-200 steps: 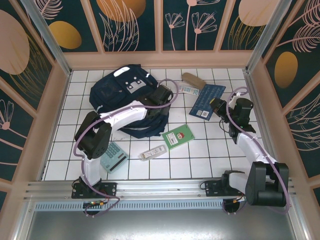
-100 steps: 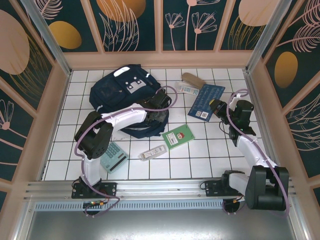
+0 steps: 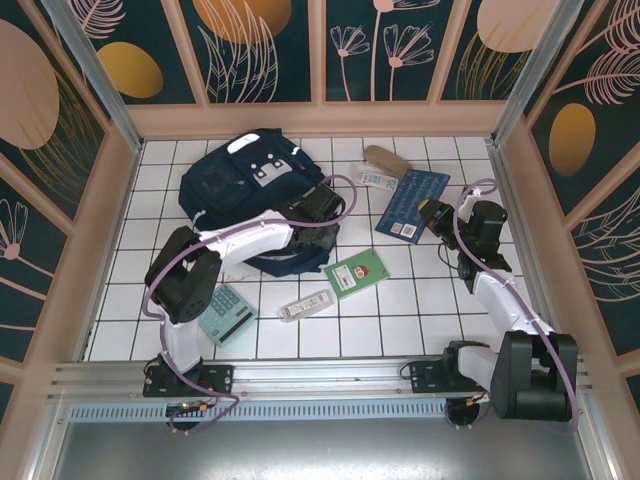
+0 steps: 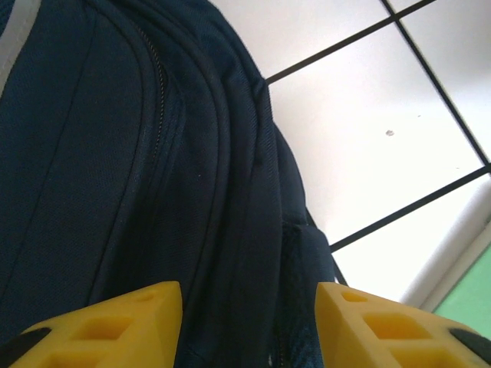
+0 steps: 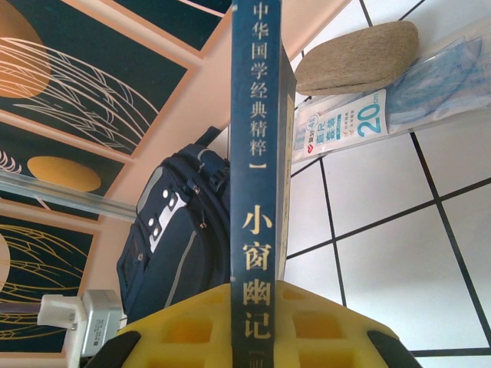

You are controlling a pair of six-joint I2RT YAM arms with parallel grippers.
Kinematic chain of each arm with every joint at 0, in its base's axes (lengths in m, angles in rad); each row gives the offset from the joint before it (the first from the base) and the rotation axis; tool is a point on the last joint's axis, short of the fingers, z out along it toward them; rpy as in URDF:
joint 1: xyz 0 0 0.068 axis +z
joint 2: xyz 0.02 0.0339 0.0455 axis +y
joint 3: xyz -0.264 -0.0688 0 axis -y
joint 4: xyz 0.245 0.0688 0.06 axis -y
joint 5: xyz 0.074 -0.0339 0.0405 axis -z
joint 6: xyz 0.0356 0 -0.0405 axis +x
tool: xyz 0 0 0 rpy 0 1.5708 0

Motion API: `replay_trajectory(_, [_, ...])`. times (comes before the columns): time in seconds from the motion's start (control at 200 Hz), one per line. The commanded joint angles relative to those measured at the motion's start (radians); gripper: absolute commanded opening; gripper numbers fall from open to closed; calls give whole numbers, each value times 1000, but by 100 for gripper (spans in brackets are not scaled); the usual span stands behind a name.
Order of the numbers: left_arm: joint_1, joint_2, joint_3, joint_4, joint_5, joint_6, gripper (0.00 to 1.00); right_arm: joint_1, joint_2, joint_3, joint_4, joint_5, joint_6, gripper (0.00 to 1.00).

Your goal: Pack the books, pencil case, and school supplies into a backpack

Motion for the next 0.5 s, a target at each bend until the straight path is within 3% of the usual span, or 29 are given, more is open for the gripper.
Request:
replay_trajectory(0.0, [1,35,3,-38,-34,18,48,3,-12,-12,82,-31,10,0])
replay_trajectory(0.075, [1,37,0,-42,-48,19,45,3,-12,-14,89,-35,13,0])
replay_trajectory(0.21, [1,34,7,-43,-54,22,26,4,-8,-18,105,-48,21,0])
replay_trajectory(0.3, [2,29,11,-43,-52,19,0,3,-9,-20,113,-58,25,0])
replay_trajectory(0.495, [1,-42,31,-45,-114,0,0,7,-20,-45,199,-116,70,0])
